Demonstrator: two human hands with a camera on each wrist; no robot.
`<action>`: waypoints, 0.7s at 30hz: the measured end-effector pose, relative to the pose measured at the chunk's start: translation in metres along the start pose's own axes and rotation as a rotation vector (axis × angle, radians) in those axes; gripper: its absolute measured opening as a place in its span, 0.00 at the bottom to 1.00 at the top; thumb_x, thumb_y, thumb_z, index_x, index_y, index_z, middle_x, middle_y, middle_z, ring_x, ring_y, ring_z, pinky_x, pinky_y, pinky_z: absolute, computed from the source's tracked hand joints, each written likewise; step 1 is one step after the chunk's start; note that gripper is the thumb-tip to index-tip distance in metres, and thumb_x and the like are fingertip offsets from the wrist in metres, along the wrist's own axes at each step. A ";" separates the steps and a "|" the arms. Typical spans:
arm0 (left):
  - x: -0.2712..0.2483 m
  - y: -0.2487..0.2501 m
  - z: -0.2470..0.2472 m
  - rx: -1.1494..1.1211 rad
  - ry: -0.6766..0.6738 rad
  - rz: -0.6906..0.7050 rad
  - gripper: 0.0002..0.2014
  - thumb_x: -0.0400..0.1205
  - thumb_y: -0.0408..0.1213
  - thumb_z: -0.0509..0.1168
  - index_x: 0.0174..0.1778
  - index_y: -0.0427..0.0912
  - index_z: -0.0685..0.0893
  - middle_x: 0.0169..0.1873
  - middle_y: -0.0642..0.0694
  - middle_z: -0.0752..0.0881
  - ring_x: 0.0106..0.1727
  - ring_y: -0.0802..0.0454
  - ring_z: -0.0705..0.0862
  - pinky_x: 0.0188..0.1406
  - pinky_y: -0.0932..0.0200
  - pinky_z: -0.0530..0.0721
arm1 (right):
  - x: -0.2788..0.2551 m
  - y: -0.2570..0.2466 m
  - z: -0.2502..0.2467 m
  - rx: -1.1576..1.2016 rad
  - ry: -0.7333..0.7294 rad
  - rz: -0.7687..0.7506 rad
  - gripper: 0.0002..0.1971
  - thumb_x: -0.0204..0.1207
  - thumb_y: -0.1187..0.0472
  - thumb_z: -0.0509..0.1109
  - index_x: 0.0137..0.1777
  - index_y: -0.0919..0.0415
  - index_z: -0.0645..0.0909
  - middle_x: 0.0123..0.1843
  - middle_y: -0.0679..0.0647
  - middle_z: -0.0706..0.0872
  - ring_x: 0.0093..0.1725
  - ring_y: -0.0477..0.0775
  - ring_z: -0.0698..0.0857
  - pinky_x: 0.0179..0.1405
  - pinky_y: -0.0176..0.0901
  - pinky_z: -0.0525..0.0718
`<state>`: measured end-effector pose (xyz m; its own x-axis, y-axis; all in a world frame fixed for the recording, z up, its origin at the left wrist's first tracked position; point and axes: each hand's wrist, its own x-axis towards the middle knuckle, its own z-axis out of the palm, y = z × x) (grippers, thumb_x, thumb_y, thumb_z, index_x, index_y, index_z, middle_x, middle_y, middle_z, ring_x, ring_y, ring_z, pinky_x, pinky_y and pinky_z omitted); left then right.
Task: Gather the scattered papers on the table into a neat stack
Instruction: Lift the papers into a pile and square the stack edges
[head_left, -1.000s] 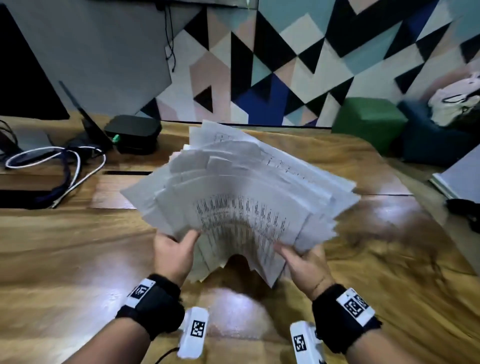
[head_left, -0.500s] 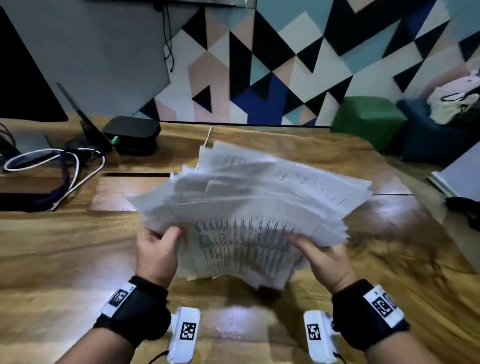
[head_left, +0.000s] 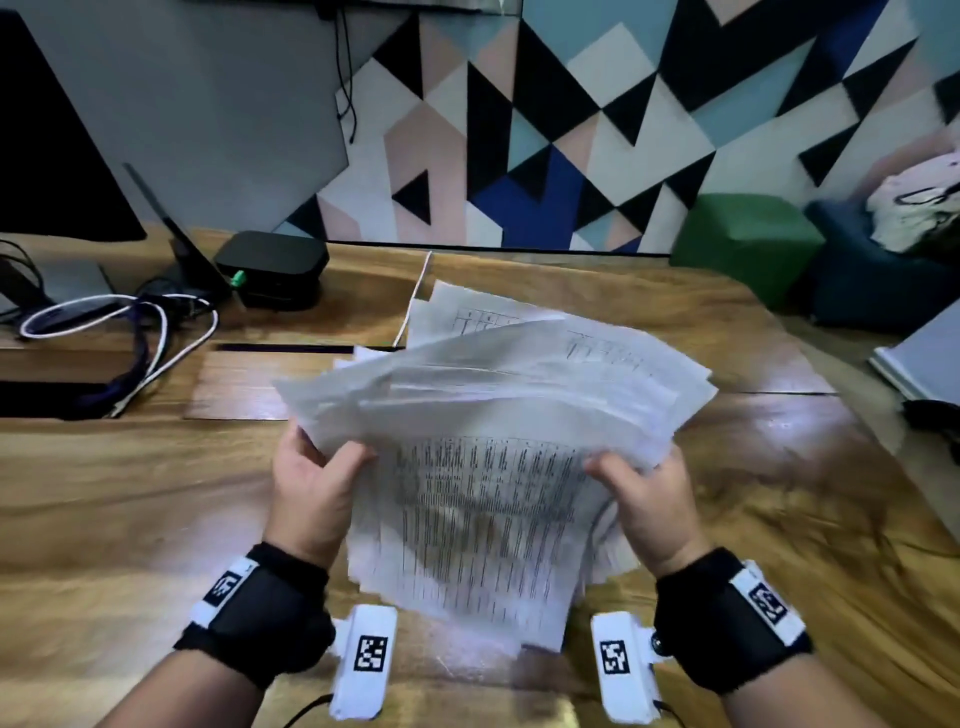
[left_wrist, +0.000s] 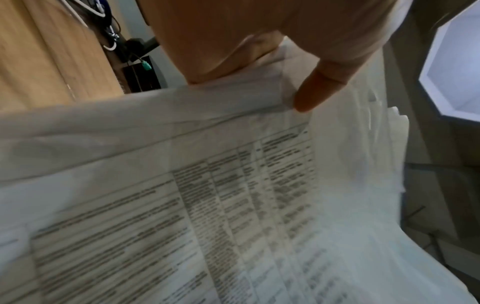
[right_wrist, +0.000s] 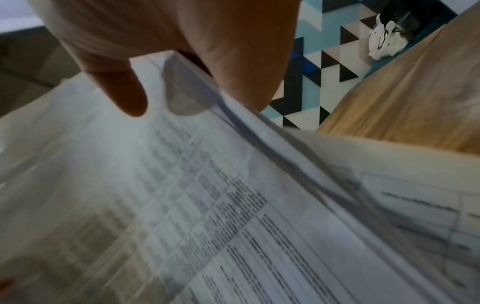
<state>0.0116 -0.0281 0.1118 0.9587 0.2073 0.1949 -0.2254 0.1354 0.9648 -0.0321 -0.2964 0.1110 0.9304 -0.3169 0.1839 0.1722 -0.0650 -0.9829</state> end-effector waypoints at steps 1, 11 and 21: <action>-0.003 -0.003 0.004 0.039 -0.015 -0.019 0.22 0.74 0.09 0.61 0.45 0.45 0.79 0.31 0.62 0.91 0.34 0.70 0.86 0.37 0.74 0.84 | -0.002 0.005 0.006 -0.036 0.010 0.032 0.12 0.68 0.87 0.68 0.42 0.72 0.83 0.29 0.40 0.90 0.32 0.35 0.87 0.38 0.27 0.83; 0.007 0.033 0.008 -0.006 -0.031 0.209 0.24 0.72 0.10 0.67 0.51 0.44 0.77 0.41 0.64 0.91 0.45 0.69 0.87 0.50 0.70 0.85 | 0.010 -0.046 0.012 0.008 0.026 -0.203 0.21 0.75 0.82 0.68 0.49 0.52 0.85 0.44 0.29 0.91 0.49 0.30 0.88 0.52 0.23 0.81; 0.013 0.051 -0.003 -0.126 -0.177 0.261 0.18 0.70 0.24 0.76 0.56 0.36 0.85 0.46 0.56 0.93 0.50 0.59 0.90 0.53 0.63 0.86 | 0.004 -0.047 0.005 0.025 0.056 -0.240 0.17 0.77 0.80 0.68 0.57 0.60 0.84 0.47 0.30 0.91 0.52 0.32 0.88 0.54 0.24 0.81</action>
<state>0.0116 -0.0155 0.1627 0.8788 0.0811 0.4703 -0.4760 0.2208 0.8513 -0.0348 -0.2903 0.1583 0.8426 -0.3477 0.4111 0.3945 -0.1210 -0.9109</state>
